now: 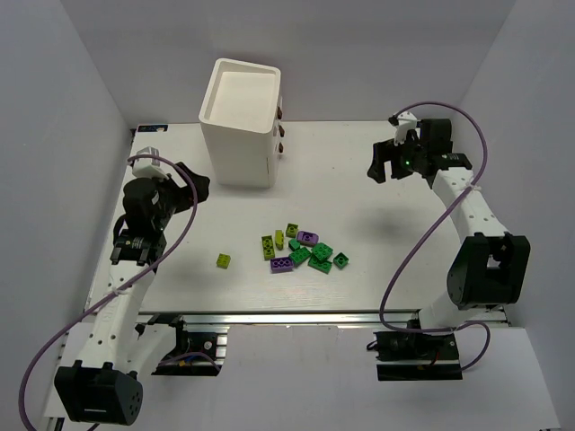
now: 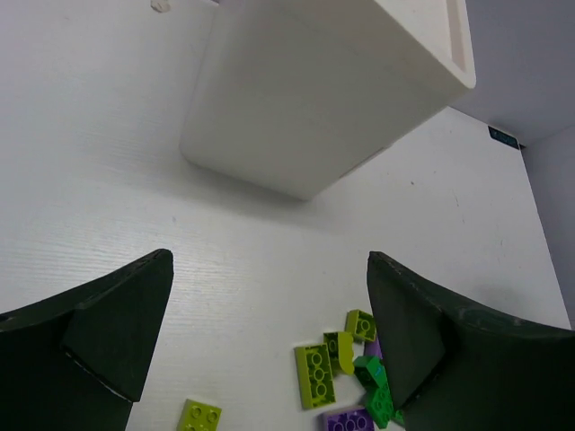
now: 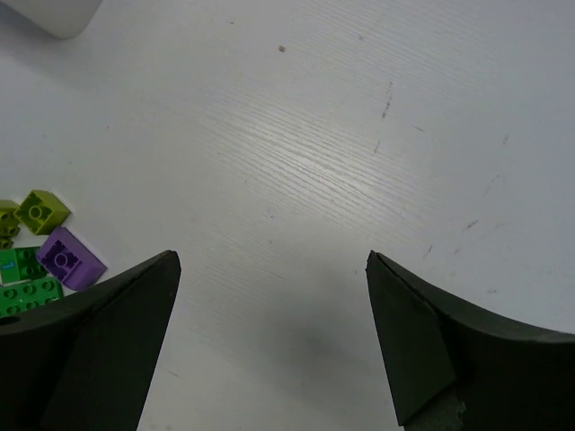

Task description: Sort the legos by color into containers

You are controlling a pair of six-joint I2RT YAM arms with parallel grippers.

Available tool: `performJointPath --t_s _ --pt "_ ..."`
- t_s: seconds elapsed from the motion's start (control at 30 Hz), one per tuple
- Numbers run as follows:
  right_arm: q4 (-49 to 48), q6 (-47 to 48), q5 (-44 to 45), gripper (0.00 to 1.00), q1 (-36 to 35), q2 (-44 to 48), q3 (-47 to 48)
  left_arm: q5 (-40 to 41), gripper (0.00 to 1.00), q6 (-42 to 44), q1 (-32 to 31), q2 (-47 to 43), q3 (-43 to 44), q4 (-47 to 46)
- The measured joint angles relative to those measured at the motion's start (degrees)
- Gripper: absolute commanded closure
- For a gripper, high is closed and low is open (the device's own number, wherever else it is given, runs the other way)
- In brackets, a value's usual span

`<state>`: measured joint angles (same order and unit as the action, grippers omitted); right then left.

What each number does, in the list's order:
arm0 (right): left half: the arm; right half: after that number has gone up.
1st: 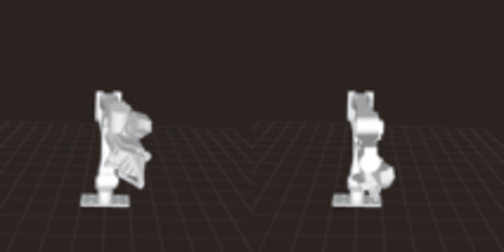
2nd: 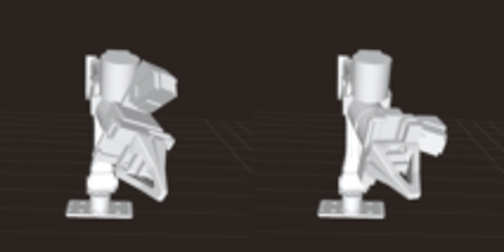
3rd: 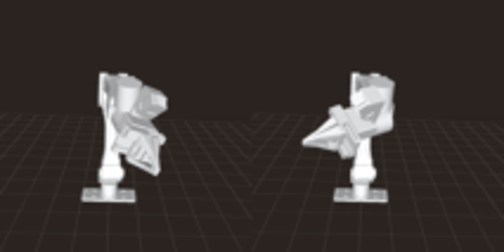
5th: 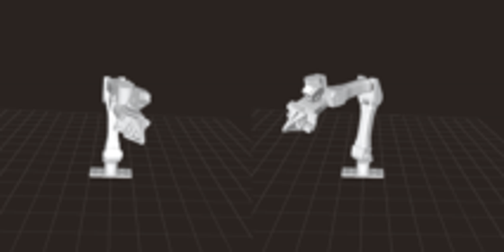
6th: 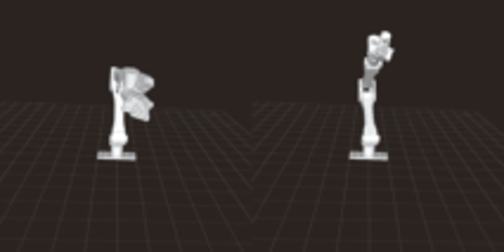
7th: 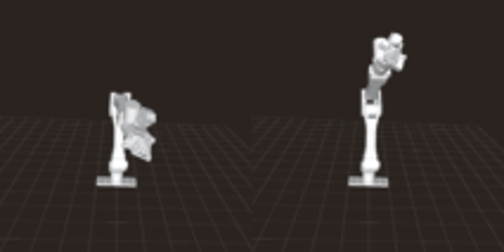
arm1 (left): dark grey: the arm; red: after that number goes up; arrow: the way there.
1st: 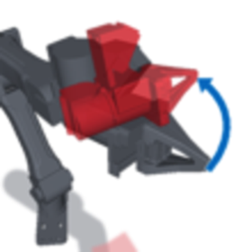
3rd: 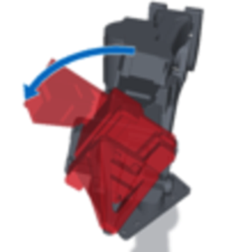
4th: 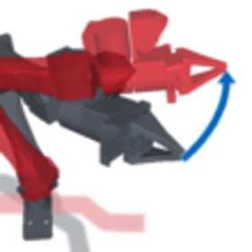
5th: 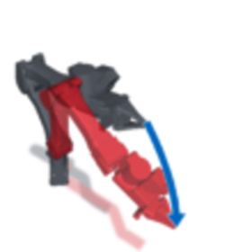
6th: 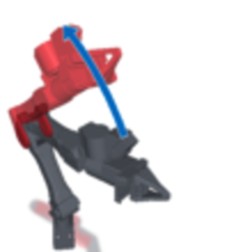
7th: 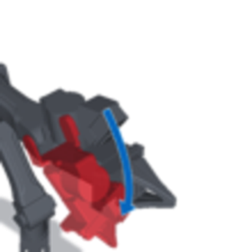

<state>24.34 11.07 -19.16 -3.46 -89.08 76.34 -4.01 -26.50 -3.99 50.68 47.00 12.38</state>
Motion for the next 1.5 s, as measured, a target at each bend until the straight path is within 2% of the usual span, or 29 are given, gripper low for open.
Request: performJointPath --t_s 0.17,0.3,0.4,0.43,0.47,0.53,0.57,0.63,0.67,0.77,0.83,0.93,1.07,1.3,1.5 --pt "2.32 9.70 -8.92 0.11 -0.33 -4.55 5.88 -2.03 0.02 -1.42 0.00 0.00 -0.26 0.98" --pt "4.39 18.34 -18.08 0.11 -1.55 -13.68 16.28 -3.76 0.02 -2.21 0.00 0.00 -1.22 1.09" --pt "4.17 20.65 -25.05 0.12 -2.51 -21.00 23.50 -4.68 0.02 -2.58 0.00 0.02 -1.55 1.40" --pt "3.98 21.09 -27.12 0.17 -2.82 -22.86 25.07 -4.90 0.02 -2.69 0.00 0.02 -1.55 1.51" --pt "3.28 21.33 -29.20 0.30 -3.32 -24.61 26.27 -5.07 0.02 -2.75 0.00 0.00 -1.55 1.66" --pt "-0.81 20.87 -32.02 0.44 -4.22 -26.75 26.45 -5.25 0.02 -2.93 0.00 -0.02 -1.55 2.29" --pt "-3.87 19.82 -33.11 0.60 -4.63 -27.47 25.92 -5.27 0.02 -2.99 0.00 -0.07 -1.57 2.64" --pt "-11.87 16.41 -35.30 0.68 -5.62 -28.59 24.46 -5.33 0.02 -3.37 0.00 -0.28 -1.68 3.08" --pt "-16.06 14.16 -36.24 0.66 -5.99 -29.44 24.37 -5.40 0.02 -3.56 0.00 -0.48 -1.75 3.26" --pt "-28.26 6.19 -39.04 0.41 -7.15 -33.20 25.55 -5.44 0.02 -4.22 0.00 -1.05 -1.79 3.76" --pt "-35.85 0.98 -40.09 0.32 -7.69 -36.89 27.87 -5.42 0.02 -4.79 -0.20 -1.60 -1.95 3.89" --pt "-44.74 -4.74 -41.16 0.27 -7.98 -42.84 32.02 -5.20 0.02 -5.64 -0.28 -2.95 -2.93 3.96" --pt "-48.37 -7.10 -41.29 0.21 -8.35 -48.26 37.68 -5.01 0.02 -7.04 -0.35 -4.61 -4.42 4.00" --pt "-49.81 -7.67 -41.20 0.21 -9.75 -54.53 48.54 -5.35 0.02 -8.07 -0.35 -2.67 -4.59 3.91" --pt "-52.19 -7.72 -38.93 0.23 -12.94 -55.95 51.45 -6.05 0.02 -8.50 -0.37 0.15 -4.57 3.89"
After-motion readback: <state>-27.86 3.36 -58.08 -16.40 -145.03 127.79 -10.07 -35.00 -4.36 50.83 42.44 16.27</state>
